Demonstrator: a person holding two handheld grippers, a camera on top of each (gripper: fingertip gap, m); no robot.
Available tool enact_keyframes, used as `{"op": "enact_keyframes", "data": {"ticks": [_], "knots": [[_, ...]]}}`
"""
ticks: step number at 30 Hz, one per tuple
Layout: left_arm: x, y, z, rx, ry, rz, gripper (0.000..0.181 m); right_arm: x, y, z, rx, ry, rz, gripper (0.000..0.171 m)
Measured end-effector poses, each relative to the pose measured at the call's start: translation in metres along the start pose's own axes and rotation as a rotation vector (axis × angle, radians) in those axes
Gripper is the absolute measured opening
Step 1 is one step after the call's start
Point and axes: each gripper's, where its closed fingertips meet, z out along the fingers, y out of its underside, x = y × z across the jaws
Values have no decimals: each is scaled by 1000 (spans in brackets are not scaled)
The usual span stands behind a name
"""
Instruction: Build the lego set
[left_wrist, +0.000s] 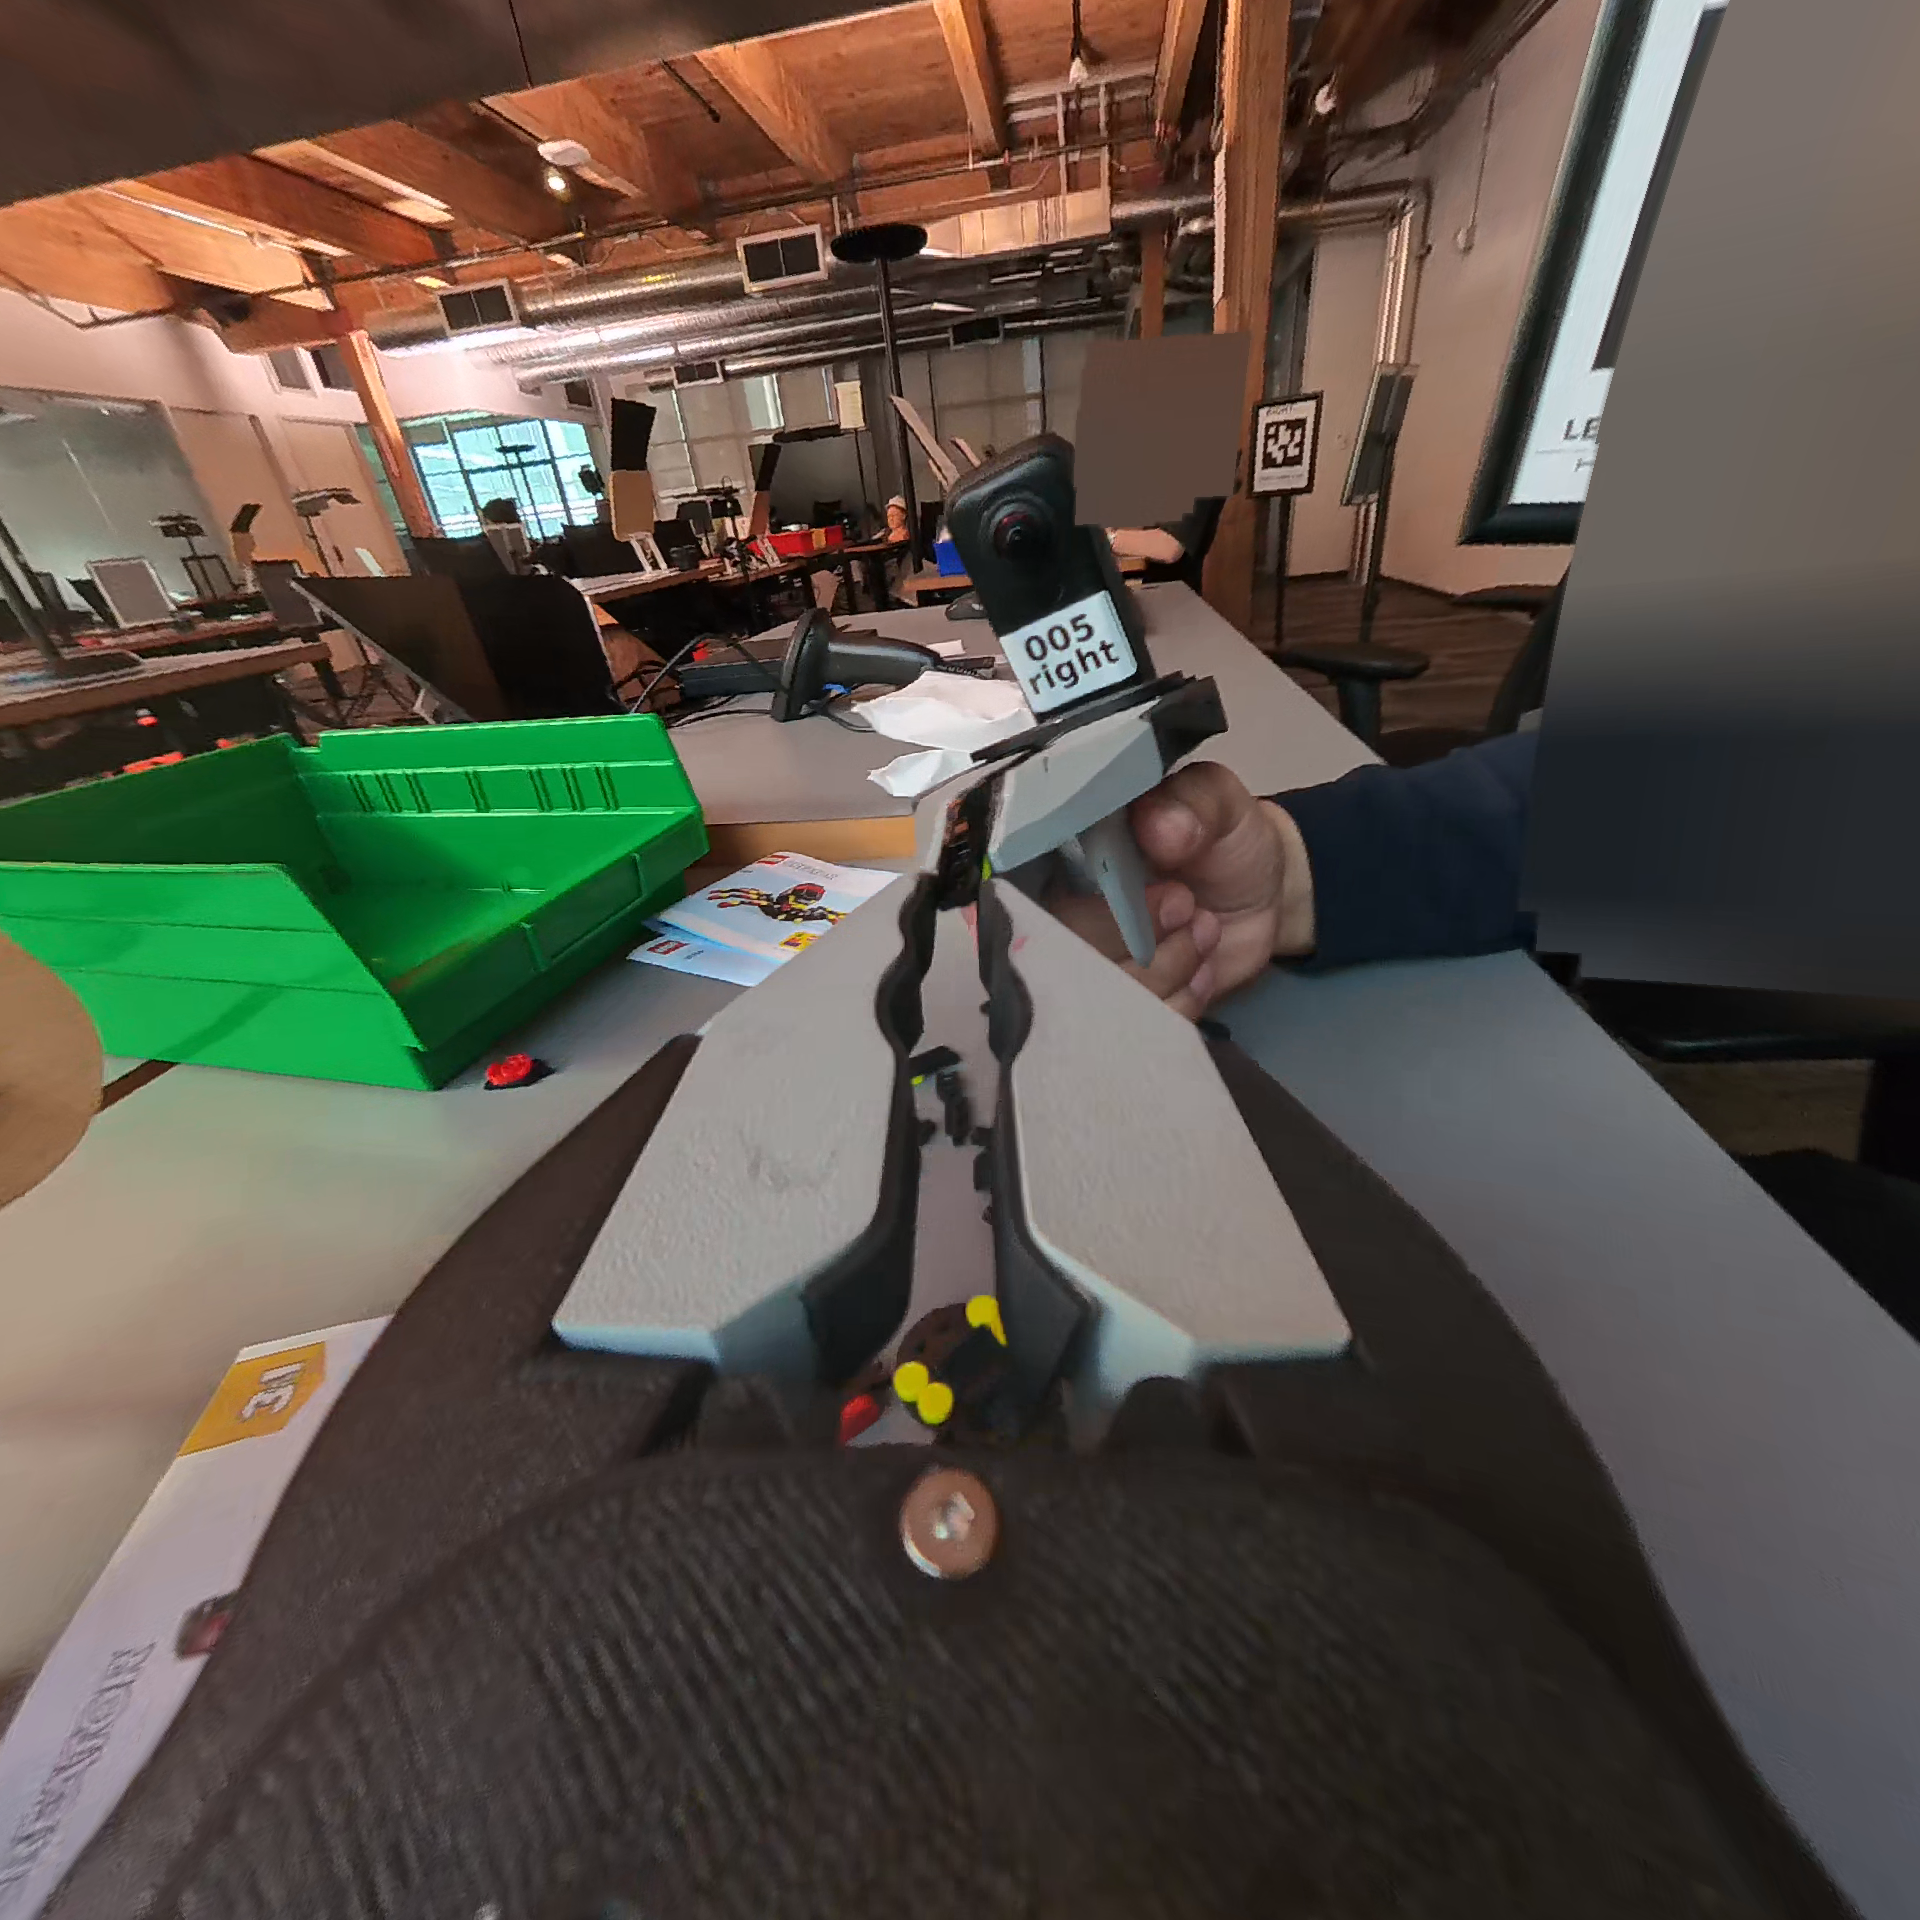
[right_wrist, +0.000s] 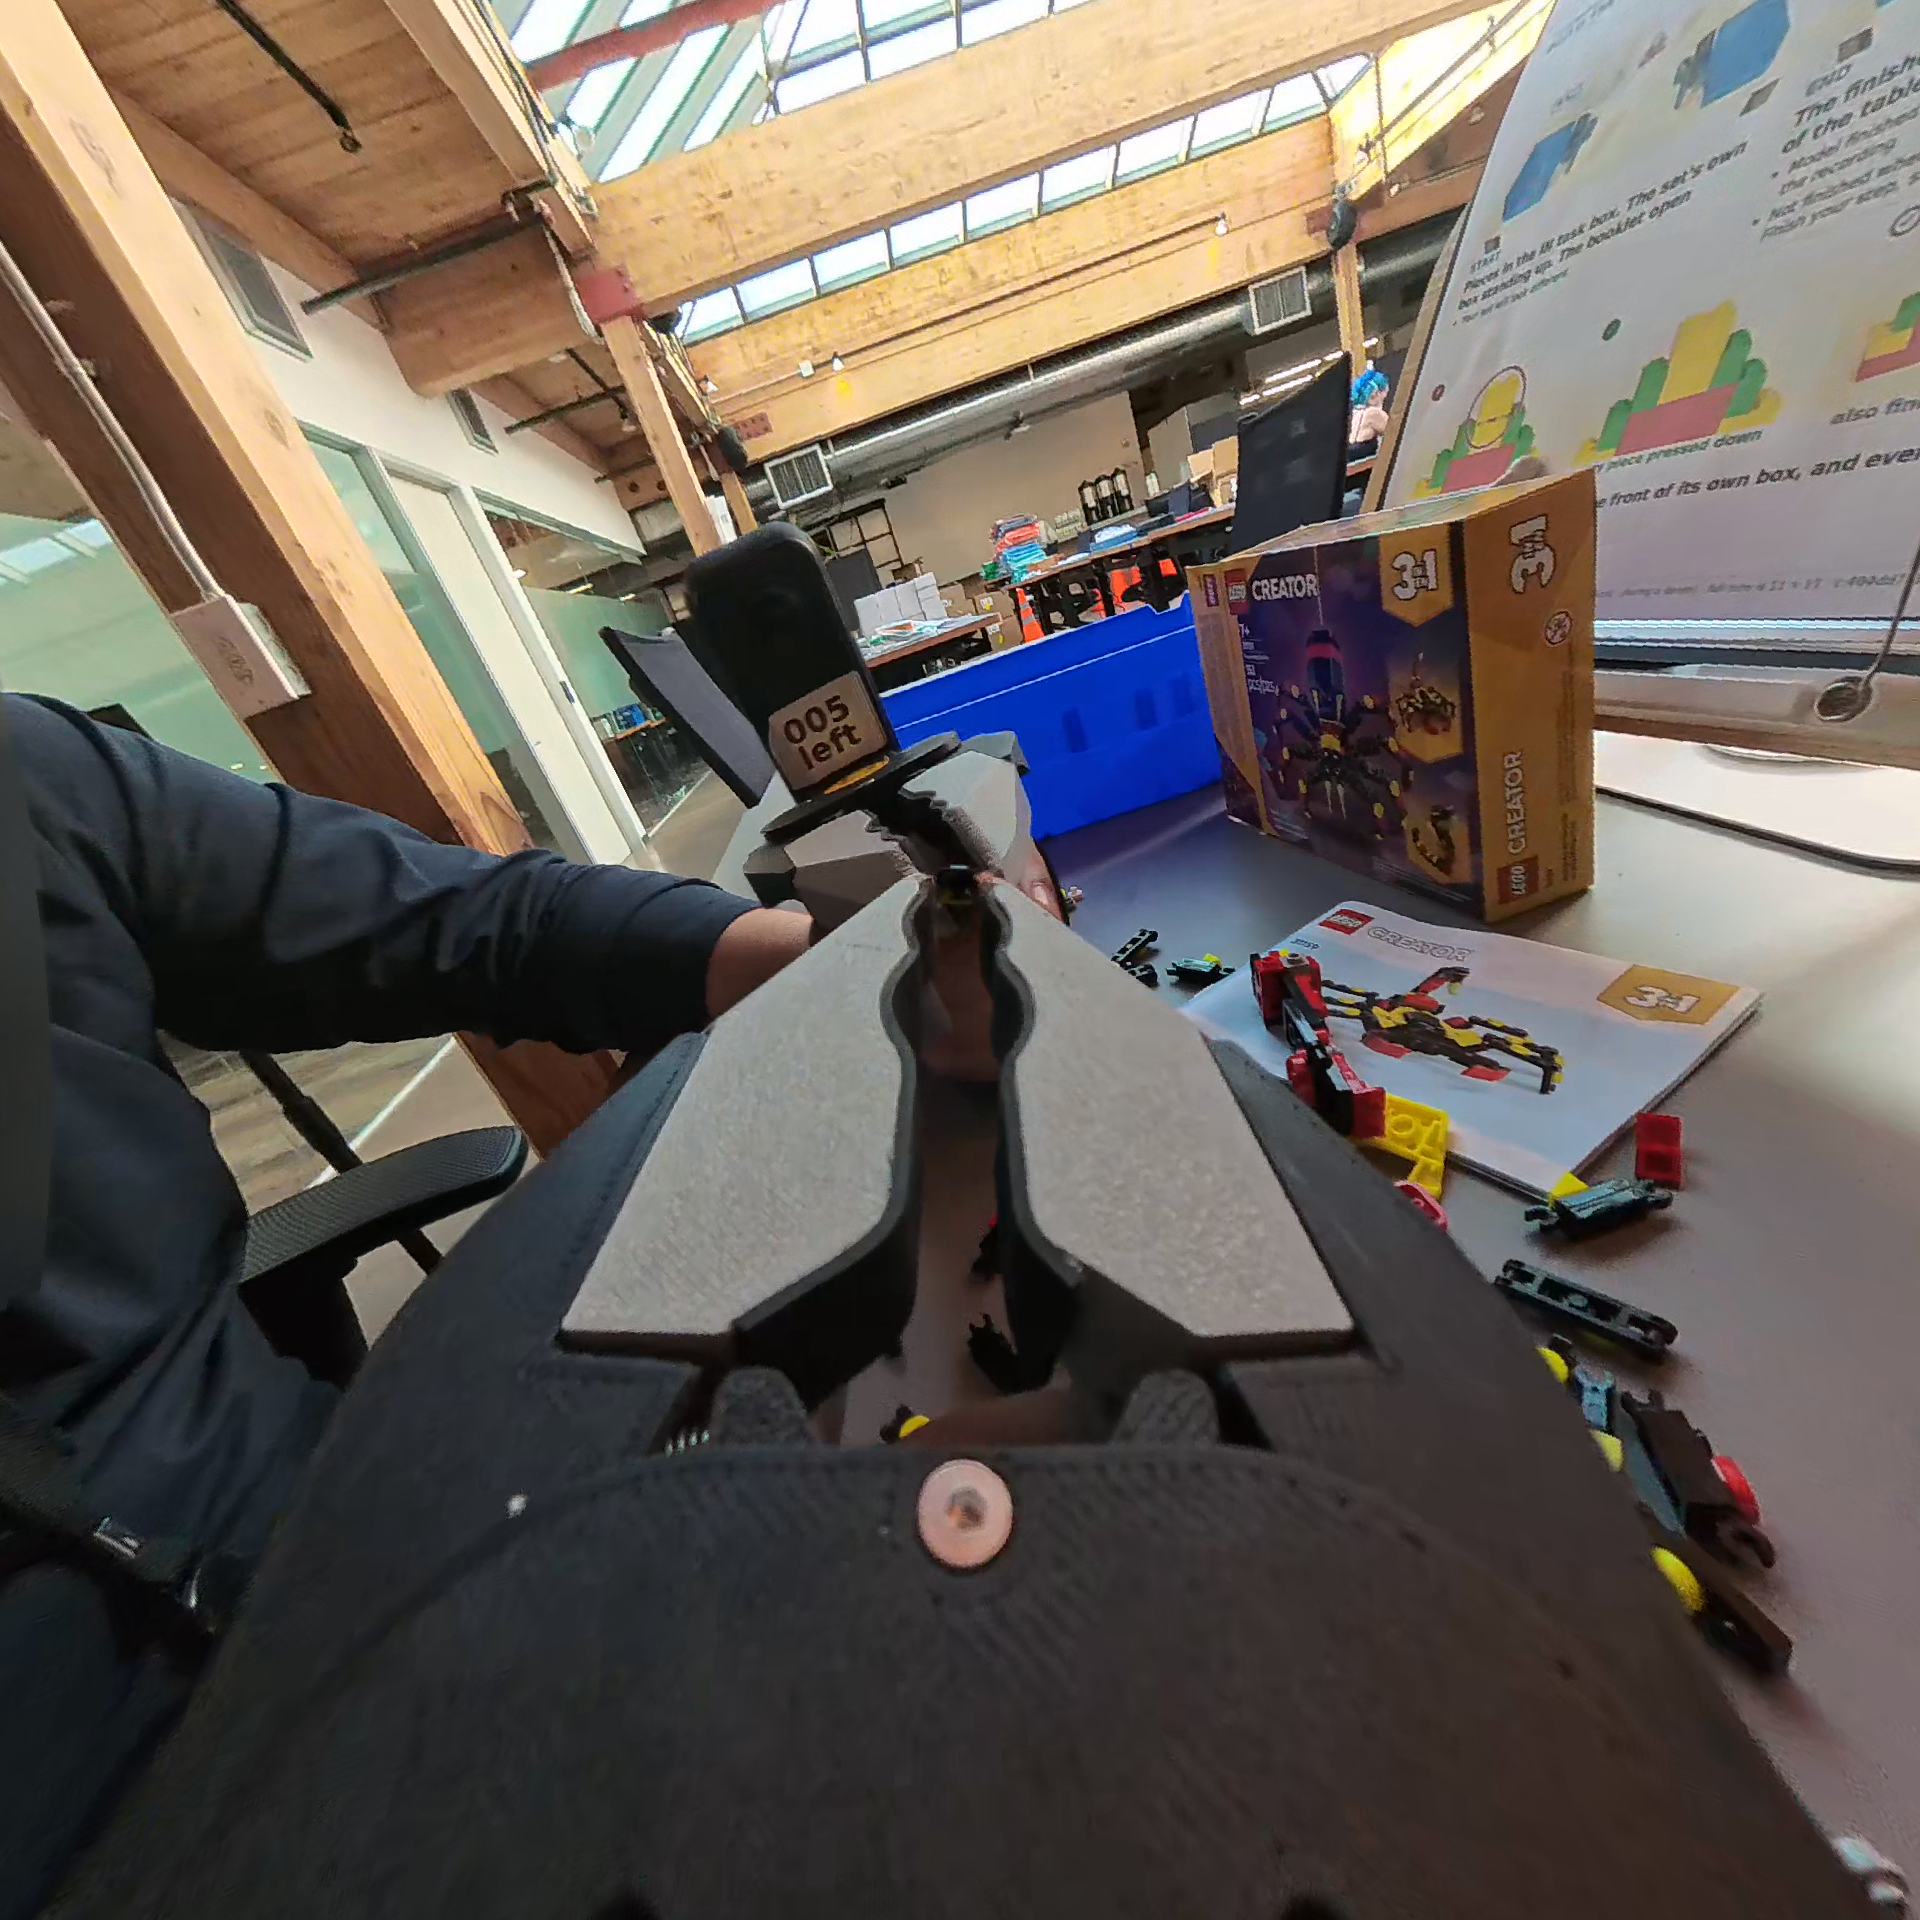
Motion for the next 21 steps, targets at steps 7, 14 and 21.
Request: {"op": "enact_keyframes", "data": {"ticks": [7,14,21], "knots": [[0,-1,0,12,35,-95,5,1,0,0,-31,49,-114,5],[-11,0,-7,-8,-102,104,0,16,4,-7,-59,86,-7,5],[-11,14,-1,-136,-211,399,6,14,8,-5,-73,68,57,5]]}}
